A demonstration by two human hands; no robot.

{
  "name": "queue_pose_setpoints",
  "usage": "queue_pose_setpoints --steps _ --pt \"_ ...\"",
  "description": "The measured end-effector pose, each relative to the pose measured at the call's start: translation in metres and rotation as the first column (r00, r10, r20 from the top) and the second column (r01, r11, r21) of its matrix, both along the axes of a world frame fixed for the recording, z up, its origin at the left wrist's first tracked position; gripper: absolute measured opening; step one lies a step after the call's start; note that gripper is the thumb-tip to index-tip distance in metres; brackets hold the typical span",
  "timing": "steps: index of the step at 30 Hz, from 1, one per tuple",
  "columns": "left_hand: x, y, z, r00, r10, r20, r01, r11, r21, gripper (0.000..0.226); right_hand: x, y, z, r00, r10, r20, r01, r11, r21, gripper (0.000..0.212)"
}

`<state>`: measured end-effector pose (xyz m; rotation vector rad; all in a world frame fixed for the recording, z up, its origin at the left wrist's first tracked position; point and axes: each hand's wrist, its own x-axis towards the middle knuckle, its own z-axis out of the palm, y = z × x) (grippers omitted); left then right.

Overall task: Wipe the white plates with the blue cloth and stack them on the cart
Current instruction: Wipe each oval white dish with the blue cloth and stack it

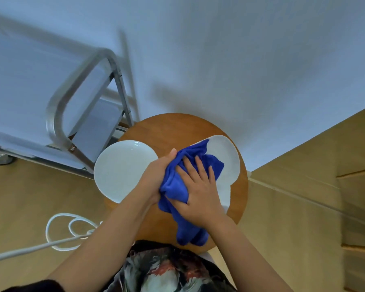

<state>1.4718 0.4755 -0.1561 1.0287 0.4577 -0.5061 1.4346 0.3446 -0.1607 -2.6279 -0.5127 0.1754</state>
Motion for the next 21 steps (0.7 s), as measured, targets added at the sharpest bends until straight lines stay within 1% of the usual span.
queue_pose_setpoints --steps 2,3,6,8,11,14,16,18,19,20,21 --pt "0.0 0.01 0.01 1.0 0.005 0.028 -0.005 1.0 0.009 0.039 0.006 0.01 0.01 0.998 -0.04 0.041 0.039 0.999 0.014 0.075" --pt "-0.002 0.014 0.013 0.999 0.01 0.05 -0.011 1.0 0.014 0.038 0.011 0.012 0.014 0.995 -0.09 0.035 0.089 0.996 0.022 0.076" --pt "-0.011 0.018 0.021 0.988 0.079 0.13 -0.095 0.988 0.121 0.032 0.031 0.008 0.026 0.961 -0.271 -0.049 0.272 0.962 0.016 0.08" --pt "-0.019 0.019 0.025 0.98 0.133 0.145 -0.151 0.98 0.126 0.032 0.043 0.001 0.032 0.941 -0.331 -0.066 0.331 0.944 -0.018 0.082" --pt "-0.026 0.023 0.03 0.974 0.152 0.166 -0.172 0.979 0.112 0.043 0.049 -0.009 0.04 0.903 -0.423 -0.076 0.42 0.906 -0.049 0.081" --pt "-0.027 0.025 0.031 0.966 0.178 0.186 -0.202 0.972 0.12 0.041 0.048 -0.012 0.045 0.838 -0.539 -0.09 0.542 0.84 0.015 0.08" --pt "-0.025 0.026 0.028 0.964 0.192 0.183 -0.216 0.968 0.125 0.031 0.041 -0.008 0.047 0.781 -0.612 -0.126 0.624 0.773 0.115 0.079" --pt "-0.021 0.026 0.025 0.959 0.227 0.167 -0.25 0.96 0.13 0.021 0.029 0.0 0.048 0.7 -0.674 -0.235 0.713 0.647 0.27 0.076" --pt "-0.019 0.026 0.024 0.958 0.241 0.158 -0.262 0.956 0.13 0.021 0.022 0.004 0.048 0.656 -0.693 -0.298 0.752 0.57 0.332 0.076" --pt "-0.017 0.026 0.024 0.958 0.249 0.144 -0.267 0.956 0.124 0.022 0.016 0.009 0.049 0.614 -0.71 -0.344 0.785 0.505 0.36 0.075" --pt "-0.015 0.024 0.024 0.958 0.259 0.126 -0.273 0.956 0.111 0.024 0.01 0.016 0.048 0.579 -0.727 -0.369 0.81 0.461 0.363 0.075"
